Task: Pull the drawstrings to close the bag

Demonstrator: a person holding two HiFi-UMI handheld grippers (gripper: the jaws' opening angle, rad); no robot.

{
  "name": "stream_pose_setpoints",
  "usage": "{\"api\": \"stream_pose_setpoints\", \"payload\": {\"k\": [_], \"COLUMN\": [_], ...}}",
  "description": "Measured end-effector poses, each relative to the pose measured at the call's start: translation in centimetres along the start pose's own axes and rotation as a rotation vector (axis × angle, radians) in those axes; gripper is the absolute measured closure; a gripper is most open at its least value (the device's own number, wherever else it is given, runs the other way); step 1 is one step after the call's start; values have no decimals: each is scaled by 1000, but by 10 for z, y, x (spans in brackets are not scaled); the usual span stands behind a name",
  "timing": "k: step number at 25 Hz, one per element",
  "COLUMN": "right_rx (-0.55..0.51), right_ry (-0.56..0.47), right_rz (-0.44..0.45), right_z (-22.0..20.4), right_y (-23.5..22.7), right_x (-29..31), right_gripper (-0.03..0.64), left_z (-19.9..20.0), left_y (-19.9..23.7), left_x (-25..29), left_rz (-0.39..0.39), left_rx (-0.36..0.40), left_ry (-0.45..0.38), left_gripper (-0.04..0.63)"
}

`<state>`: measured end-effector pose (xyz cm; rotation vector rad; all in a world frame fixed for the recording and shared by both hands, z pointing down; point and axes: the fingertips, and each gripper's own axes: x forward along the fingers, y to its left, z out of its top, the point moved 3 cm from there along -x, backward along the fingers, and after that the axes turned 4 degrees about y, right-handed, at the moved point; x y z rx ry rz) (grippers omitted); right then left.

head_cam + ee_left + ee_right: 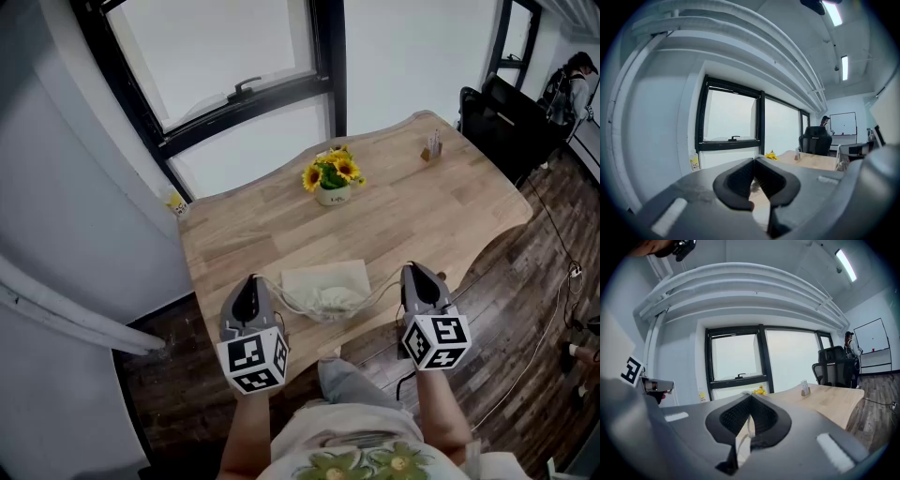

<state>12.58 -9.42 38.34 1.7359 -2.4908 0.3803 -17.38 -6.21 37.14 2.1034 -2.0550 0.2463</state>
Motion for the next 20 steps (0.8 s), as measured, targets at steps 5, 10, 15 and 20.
{"api": "stream_pose_setpoints", "payload": {"k": [5,10,15,20], "right_rx": [-3,-7,-6,-7], "right_ry": [13,18,21,24], "right_rz": [-6,-10,-15,-20], "right_z": [-5,-7,-9,-8], "right_y": [-1,-2,-3,-7], "right_x": [-3,-6,-6,-6], "right_gripper": [615,615,615,615], "left_z": [-3,-5,-7,-6], "left_y": [-4,-4,-1,-3], "left_x": [-1,-4,-3,-1], "left_rz": [-8,-9,-5,-3], "left_rx": [9,10,9,12], "left_ry": [4,7,11,13], "left_gripper": [581,581,581,580]}}
